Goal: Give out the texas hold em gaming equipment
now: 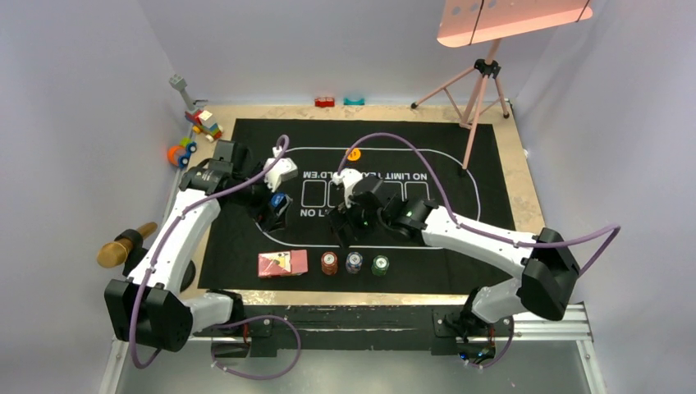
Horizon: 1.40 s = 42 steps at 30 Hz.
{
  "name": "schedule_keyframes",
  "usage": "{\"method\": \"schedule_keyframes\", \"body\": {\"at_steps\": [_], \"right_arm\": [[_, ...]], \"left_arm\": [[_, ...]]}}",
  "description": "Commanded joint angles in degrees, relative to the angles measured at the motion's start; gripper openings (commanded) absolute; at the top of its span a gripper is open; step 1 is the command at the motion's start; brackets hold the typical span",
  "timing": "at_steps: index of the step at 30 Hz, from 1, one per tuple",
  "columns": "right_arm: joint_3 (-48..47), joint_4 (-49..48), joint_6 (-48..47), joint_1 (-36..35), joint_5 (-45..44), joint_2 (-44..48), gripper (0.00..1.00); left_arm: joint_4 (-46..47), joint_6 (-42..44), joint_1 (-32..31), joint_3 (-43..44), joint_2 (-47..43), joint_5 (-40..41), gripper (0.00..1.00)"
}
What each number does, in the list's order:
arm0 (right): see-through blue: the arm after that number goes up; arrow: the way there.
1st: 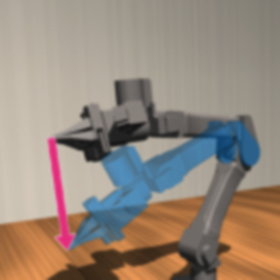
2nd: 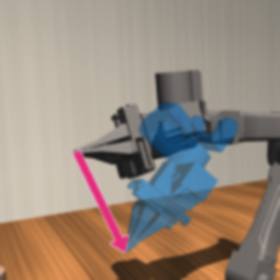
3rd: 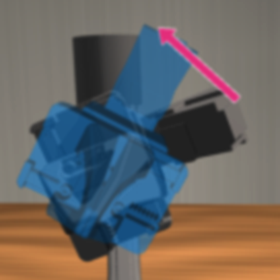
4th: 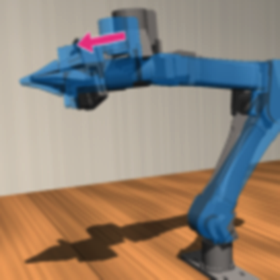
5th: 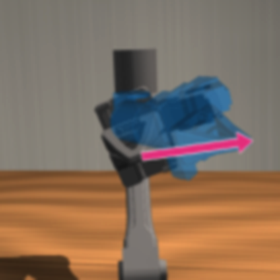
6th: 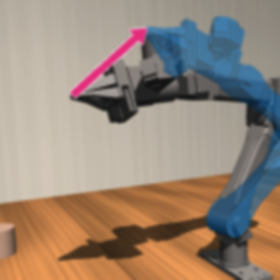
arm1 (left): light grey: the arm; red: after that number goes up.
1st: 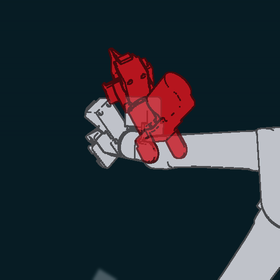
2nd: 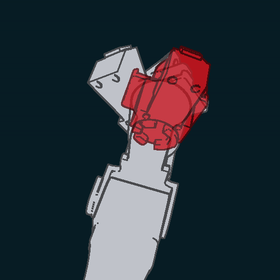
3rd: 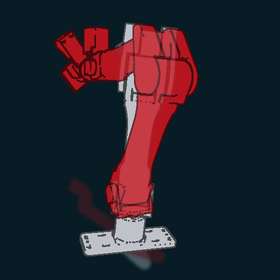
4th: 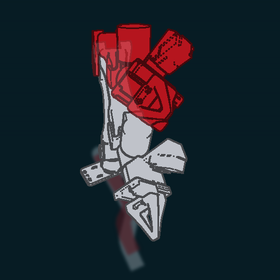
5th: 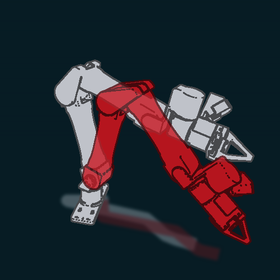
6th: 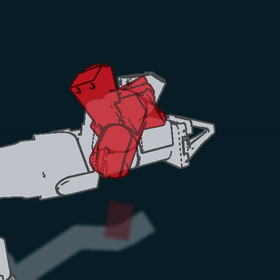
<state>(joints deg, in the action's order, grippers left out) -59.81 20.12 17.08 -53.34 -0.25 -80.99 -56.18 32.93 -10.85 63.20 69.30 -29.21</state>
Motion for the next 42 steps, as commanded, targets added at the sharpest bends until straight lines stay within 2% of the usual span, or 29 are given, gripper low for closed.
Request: {"method": "schedule_keyframes", "body": {"at_steps": [1, 13, 23, 34, 42], "right_arm": [[-3.10, 0.41, -5.91, -4.94, 2.27, -0.21, 0.98], [-7.04, 1.74, -10.67, -12.96, 0.49, -10.01, 0.96], [-6.84, 2.53, -11.89, -14.60, -3.17, -13.58, 0.89], [-7.26, 1.89, -11.98, -14.60, -2.65, -17.06, 0.76], [-5.84, 0.49, -11.55, -14.60, -3.52, -16.14, 0.61]], "left_arm": [[-0.98, -7.62, 1.71, 0.88, 0.48, -2.37, 1.00], [-3.23, -17.46, 6.20, 7.97, 7.33, 5.20, 1.00], [-3.39, -18.06, 6.81, 8.76, 6.62, 6.01, 1.00], [-2.94, -16.73, 6.86, 8.60, 5.72, 8.79, 1.00], [-2.58, -16.73, 6.82, 8.96, 5.69, 9.54, 1.00]]}}
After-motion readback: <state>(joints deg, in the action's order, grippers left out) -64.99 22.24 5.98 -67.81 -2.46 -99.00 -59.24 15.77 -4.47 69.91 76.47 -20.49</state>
